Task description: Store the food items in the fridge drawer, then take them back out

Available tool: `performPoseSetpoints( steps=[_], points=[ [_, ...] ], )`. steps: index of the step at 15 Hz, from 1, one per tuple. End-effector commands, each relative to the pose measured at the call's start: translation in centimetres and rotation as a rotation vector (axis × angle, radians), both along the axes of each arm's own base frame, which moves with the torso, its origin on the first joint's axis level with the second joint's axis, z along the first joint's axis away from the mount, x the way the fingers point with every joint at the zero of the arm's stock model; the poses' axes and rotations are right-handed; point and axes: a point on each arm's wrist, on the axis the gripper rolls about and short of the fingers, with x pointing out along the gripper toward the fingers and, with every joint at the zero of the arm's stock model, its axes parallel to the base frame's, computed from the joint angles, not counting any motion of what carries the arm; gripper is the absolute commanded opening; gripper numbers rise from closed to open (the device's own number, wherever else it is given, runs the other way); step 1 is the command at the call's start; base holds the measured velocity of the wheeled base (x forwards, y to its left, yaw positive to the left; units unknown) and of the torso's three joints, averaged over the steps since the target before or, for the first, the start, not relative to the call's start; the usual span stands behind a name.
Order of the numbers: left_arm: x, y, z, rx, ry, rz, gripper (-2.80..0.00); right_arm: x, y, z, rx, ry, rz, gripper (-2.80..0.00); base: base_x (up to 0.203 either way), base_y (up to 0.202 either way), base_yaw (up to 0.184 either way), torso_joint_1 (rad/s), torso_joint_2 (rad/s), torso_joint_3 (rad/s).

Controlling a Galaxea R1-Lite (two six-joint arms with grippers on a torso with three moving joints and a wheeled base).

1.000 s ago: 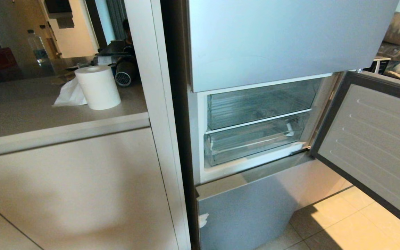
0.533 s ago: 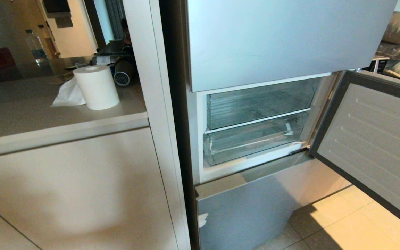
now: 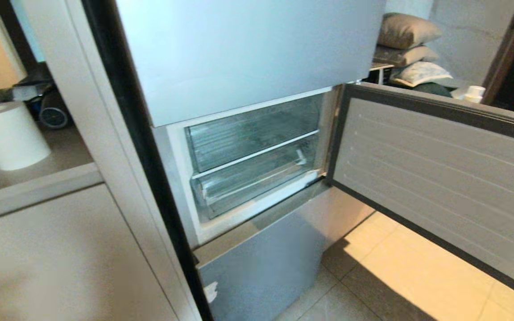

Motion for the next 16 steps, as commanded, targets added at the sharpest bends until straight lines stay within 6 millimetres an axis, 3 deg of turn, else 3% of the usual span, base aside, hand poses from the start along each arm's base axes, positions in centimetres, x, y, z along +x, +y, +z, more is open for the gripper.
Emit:
performPoseSetpoints(
  steps=[1,7,13,16],
  points=[
    [0.0,0.0,0.0,0.0,0.001,0.0,-2.8,0.0,0.0,0.01,0.001,0.0,-0.001,-2.8,-0.002,0.009,-0.201,0.002,0.01,0.002],
    [0.0,0.0,0.0,0.0,0.001,0.0,-2.8,0.0,0.0,0.01,0.003,0.0,-0.001,-2.8,0.001,0.003,-0.054,0.001,0.0,0.001],
    [0.0,0.0,0.0,0.0,0.001,0.001,-2.8,0.0,0.0,0.01,0.003,0.0,-0.001,-2.8,-0.166,0.001,0.004,0.005,0.0,0.003],
    [0.0,0.0,0.0,0.0,0.001,0.0,-2.8,0.0,0.0,0.02,0.003,-0.002,-0.001,-2.8,-0.025,0.0,-0.001,-0.003,0.0,0.001]
  ],
)
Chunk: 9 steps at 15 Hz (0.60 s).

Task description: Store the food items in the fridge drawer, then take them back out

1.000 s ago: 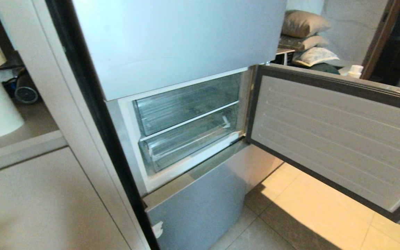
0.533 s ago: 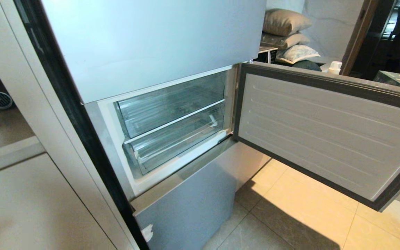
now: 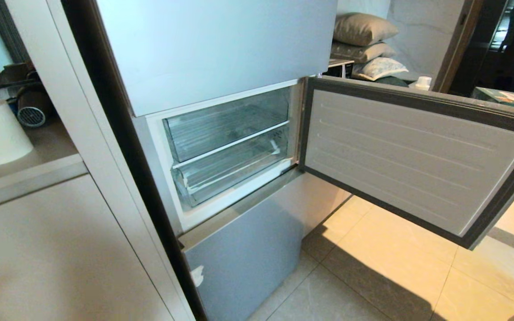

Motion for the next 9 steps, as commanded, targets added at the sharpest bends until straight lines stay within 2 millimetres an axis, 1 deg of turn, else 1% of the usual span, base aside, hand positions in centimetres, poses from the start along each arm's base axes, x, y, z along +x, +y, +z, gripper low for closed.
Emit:
performPoseSetpoints(
  steps=[1,7,8,9],
  points=[
    [0.0,0.0,0.0,0.0,0.001,-0.001,-2.8,0.0,0.01,0.01,0.001,0.0,0.002,-2.8,0.0,0.0,0.0,0.0,0.0,0.0],
    [0.0,0.0,0.0,0.0,0.001,0.001,-2.8,0.0,0.0,0.02,0.0,0.0,-0.001,-2.8,0.0,0.0,0.0,0.0,0.0,0.0],
    [0.0,0.0,0.0,0.0,0.001,0.0,-2.8,-0.04,-0.02,0.15,0.012,-0.005,-0.011,-2.8,0.0,0.0,0.0,0.0,0.0,0.0],
    [-0.01,0.0,0.02,0.0,0.0,0.001,-2.8,-0.29,-0.12,1.0,0.059,-0.036,-0.059,-2.8,0.0,0.0,0.0,0.0,0.0,0.0]
  ],
)
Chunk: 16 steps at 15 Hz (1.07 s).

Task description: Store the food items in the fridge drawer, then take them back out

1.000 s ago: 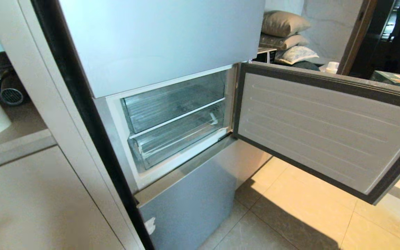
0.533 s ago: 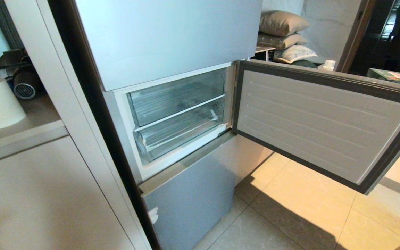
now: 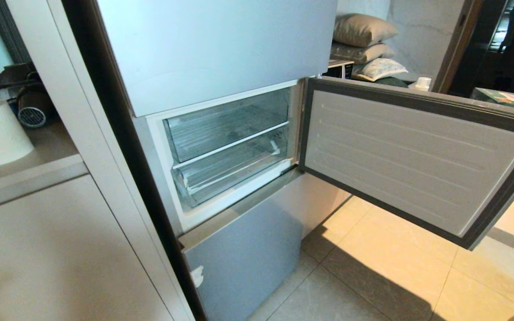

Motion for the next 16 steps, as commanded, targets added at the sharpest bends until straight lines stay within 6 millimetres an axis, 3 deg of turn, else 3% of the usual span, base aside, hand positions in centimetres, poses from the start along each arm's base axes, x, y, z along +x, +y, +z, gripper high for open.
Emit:
performPoseSetpoints(
  steps=[1,4,8,11,16],
  points=[
    [0.0,0.0,0.0,0.0,0.001,0.001,-2.8,-0.7,-0.2,2.2,0.089,-0.072,-0.084,-2.8,0.0,0.0,0.0,0.0,0.0,0.0],
    [0.0,0.0,0.0,0.0,0.001,0.0,-2.8,-0.3,-0.3,7.8,0.303,-0.075,-0.158,-2.8,0.0,0.0,0.0,0.0,0.0,0.0],
    [0.0,0.0,0.0,0.0,0.001,0.0,-2.8,6.5,-1.6,12.8,0.548,-0.034,-0.407,-2.8,0.0,0.0,0.0,0.0,0.0,0.0],
    [0.0,0.0,0.0,0.0,0.001,0.0,-2.8,10.8,-6.2,13.6,0.658,-0.08,-0.575,-2.8,0.0,0.0,0.0,0.0,0.0,0.0],
    [0.0,0.0,0.0,0.0,0.001,0.0,-2.8,15.1,-13.8,13.8,0.714,-0.182,-0.606,-2.8,0.0,0.0,0.0,0.0,0.0,0.0]
  ],
)
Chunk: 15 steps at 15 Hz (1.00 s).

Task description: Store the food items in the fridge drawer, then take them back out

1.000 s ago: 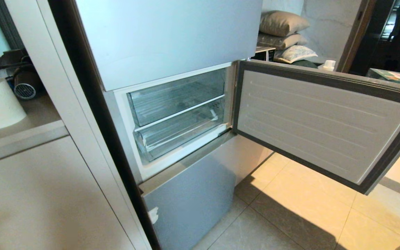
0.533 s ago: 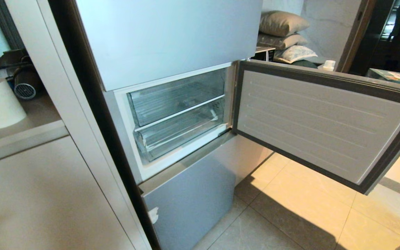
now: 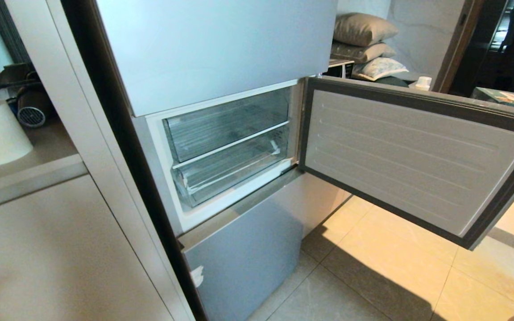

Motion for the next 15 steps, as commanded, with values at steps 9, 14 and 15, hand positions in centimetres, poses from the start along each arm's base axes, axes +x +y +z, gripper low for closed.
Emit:
performPoseSetpoints(
  steps=[9,14,15],
  points=[
    [0.0,0.0,0.0,0.0,0.001,0.002,-2.8,11.9,-15.5,-3.3,0.276,-0.174,-0.017,-2.8,0.0,0.0,0.0,0.0,0.0,0.0],
    [0.0,0.0,0.0,0.0,-0.001,0.0,-2.8,17.0,-17.8,-5.2,0.392,-0.19,0.215,-2.8,0.0,0.0,0.0,0.0,0.0,0.0],
    [0.0,0.0,0.0,0.0,0.001,0.0,-2.8,17.4,-17.4,-5.2,0.444,-0.2,0.287,-2.8,0.0,0.0,0.0,0.0,0.0,0.0]
  ],
)
